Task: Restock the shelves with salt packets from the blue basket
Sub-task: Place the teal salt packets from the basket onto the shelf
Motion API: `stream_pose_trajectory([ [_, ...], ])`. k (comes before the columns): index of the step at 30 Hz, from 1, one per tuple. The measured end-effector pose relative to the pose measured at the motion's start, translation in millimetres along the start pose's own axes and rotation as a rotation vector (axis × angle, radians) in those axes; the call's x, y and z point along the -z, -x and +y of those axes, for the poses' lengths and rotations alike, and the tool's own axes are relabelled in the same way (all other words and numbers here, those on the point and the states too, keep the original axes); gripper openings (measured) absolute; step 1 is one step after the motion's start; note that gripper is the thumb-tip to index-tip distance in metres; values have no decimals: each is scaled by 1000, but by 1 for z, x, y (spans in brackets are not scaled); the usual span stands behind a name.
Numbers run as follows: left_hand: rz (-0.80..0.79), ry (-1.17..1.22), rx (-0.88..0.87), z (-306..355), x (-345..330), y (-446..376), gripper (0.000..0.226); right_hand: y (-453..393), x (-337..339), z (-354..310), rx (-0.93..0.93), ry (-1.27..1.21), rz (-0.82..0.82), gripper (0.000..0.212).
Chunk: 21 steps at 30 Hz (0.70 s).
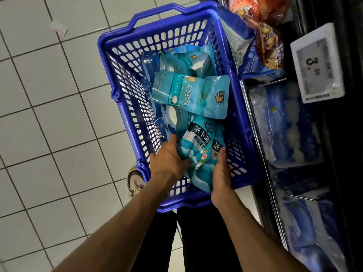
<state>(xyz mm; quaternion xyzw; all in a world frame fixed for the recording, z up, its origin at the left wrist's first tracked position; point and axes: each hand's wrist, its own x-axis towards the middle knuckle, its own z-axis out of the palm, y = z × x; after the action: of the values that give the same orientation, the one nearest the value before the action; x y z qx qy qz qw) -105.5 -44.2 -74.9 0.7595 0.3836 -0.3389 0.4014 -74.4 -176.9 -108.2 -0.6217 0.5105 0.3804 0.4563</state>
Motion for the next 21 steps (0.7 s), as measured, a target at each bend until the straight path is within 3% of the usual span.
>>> stream_pose_trajectory([
  [4, -85, -23, -67, 15, 9, -21, 67, -7, -1, 2, 9, 7, -10, 73],
  [8, -109, -82, -69, 29, 18, -34, 57, -7, 3, 3, -23, -45, -121, 74],
  [12, -148, -164, -117, 27, 31, -20, 43, 7, 17, 6, 19, -34, -105, 64],
  [16, -243, 218, 22, -3, 49, 19, 32, 45, 33, 17, 150, 10, -113, 36],
  [21, -319, 859, 124, -57, 68, 94, 44, 115, 52, 24, 192, 122, -248, 67],
])
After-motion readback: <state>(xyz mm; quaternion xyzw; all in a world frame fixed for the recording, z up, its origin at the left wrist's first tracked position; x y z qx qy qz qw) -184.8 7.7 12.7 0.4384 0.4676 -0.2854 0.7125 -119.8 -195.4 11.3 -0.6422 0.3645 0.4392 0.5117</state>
